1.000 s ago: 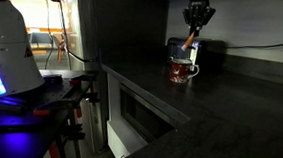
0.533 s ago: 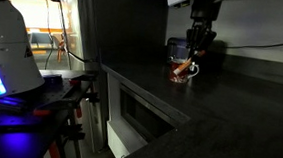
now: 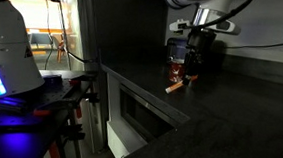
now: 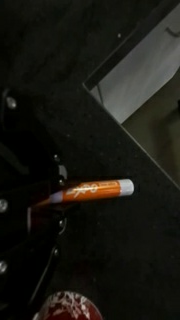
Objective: Pick up the pen from the mug cup and put it on the table.
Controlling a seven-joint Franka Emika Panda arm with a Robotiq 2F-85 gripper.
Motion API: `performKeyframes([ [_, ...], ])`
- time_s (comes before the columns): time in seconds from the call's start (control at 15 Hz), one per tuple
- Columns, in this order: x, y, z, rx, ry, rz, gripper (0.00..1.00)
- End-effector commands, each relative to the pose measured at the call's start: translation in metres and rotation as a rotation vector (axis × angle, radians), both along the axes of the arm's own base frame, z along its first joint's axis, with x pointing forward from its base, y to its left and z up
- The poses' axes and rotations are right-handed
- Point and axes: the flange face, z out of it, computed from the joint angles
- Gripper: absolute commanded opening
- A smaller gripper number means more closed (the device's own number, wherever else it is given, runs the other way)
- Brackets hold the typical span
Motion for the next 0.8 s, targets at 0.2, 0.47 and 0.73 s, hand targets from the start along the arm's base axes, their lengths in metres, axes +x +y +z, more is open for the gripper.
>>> performKeyframes([
  [0.2,0.024,0.003,-0.007,0.000,-0.096,-0.026,0.05],
  [0.47,0.029,-0.004,-0.001,-0.004,-0.228,-0.062,0.05],
  [0.73,0.024,-0.006,-0.012,-0.025,-0.207,-0.063,0.45],
])
